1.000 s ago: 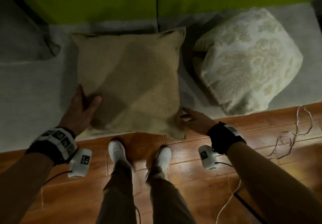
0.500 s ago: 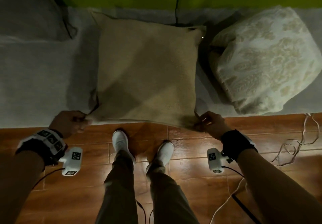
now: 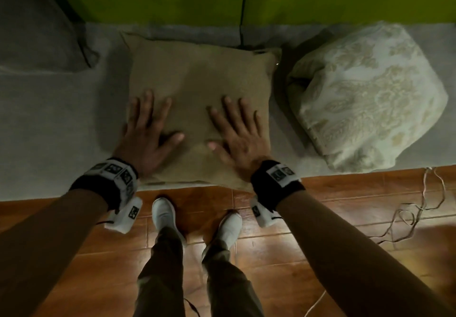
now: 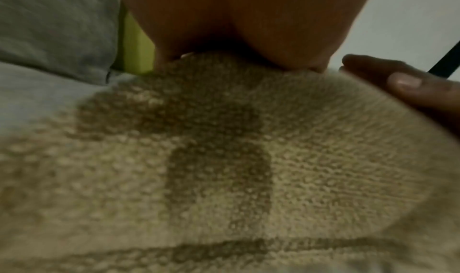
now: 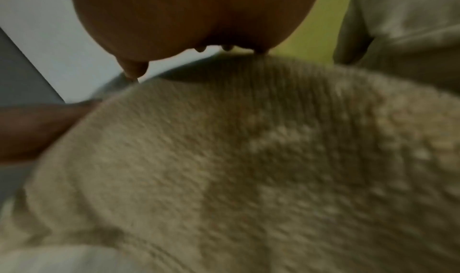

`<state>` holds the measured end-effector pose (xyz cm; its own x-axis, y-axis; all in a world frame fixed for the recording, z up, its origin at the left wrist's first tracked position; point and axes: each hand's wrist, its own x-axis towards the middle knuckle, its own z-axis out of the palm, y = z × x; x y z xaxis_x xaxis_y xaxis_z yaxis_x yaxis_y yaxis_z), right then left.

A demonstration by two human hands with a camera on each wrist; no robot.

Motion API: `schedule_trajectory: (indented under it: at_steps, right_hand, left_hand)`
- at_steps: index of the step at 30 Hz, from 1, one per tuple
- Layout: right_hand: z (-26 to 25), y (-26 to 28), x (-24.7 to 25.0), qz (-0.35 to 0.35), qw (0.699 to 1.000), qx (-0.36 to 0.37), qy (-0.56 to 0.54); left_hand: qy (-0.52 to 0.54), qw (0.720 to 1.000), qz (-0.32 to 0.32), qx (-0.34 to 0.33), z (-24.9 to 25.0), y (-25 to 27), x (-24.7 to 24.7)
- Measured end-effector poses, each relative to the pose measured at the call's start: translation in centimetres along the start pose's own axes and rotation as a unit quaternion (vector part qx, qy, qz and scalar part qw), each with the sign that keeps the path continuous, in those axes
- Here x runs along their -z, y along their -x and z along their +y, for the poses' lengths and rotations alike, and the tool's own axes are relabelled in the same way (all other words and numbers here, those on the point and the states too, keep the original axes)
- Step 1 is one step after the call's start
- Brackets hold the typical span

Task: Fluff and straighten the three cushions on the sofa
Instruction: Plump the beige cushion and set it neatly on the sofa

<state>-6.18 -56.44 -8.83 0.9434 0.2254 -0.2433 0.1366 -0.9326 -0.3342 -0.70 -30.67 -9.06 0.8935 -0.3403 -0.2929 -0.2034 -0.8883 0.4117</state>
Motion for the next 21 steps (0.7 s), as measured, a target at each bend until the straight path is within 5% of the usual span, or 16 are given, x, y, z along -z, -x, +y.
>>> schedule_trajectory:
  at_steps: [5,12,14,18,21]
  right_hand:
    - [3.6,1.1,-3.9,-0.076,0.996,-0.004,0.04]
    - [5.2,1.8,-1.9,-0.16,0.984,-0.058,-0.058]
    - [5.4,1.9,-0.2,-0.123,0.987,-0.061,-0.083]
    - [7.3,1.8,3.6,0.022,0.967,-0.187,-0.173]
    - [8.4,-0.2,5.3,0.045,0.992,-0.103,-0.053]
  left_hand:
    - [-0.067,0.996,-0.061,0.008,-3.3,0.7,-3.4]
    - [-0.049,0.996,-0.074,-0.011,-3.0,0.6,-2.5]
    - [-0.043,0.997,-0.061,-0.006,-2.3,0.2,-0.8]
    - [-0.004,0.999,0.021,-0.028,-0.7,-1.5,3.5]
    - [-0.046,0.995,0.032,-0.08,0.2,-3.7,5.3]
